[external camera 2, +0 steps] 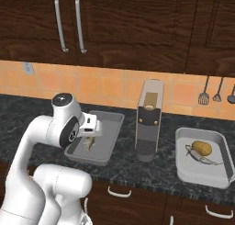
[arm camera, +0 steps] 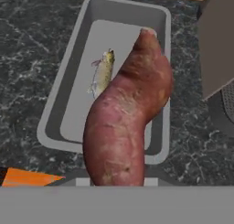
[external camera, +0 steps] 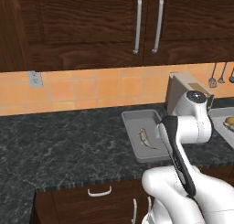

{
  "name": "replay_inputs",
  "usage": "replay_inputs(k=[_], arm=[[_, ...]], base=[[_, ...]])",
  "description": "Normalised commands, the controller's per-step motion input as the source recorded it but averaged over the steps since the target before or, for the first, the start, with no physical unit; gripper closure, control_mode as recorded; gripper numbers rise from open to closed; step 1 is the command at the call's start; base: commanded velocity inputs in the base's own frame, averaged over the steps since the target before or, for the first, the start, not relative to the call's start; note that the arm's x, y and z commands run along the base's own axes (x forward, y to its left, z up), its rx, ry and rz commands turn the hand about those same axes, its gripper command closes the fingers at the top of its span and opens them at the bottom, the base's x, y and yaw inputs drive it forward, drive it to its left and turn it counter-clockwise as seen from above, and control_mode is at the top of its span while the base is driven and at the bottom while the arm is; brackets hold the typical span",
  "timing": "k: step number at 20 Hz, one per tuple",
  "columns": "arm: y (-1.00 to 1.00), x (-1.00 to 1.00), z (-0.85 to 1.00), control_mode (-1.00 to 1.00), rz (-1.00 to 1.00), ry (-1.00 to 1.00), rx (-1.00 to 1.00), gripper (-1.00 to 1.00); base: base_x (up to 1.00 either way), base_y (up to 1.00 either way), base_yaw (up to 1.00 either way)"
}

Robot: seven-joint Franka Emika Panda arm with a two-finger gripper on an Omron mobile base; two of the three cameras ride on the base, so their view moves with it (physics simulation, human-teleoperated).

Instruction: Place one potato and one fish in each tupperware on the nearby counter, to pack two identical lunches.

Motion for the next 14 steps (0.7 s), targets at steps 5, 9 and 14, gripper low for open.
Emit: replay_inputs(k=[5,9,14], arm=[[0.04,0.56,-0.83,-1.0,0.09,0.14,0.0,1.0],[0.0,0.79,-0.67,-1.0,0.0,0.04,0.0,1.0],[-0.05,0.84,-0.41,-1.0,0.0,0.01,0.0,1.0]], base=[[0.0,0.0,0.0],[0.0,0.0,0.0],[0.0,0.0,0.0]])
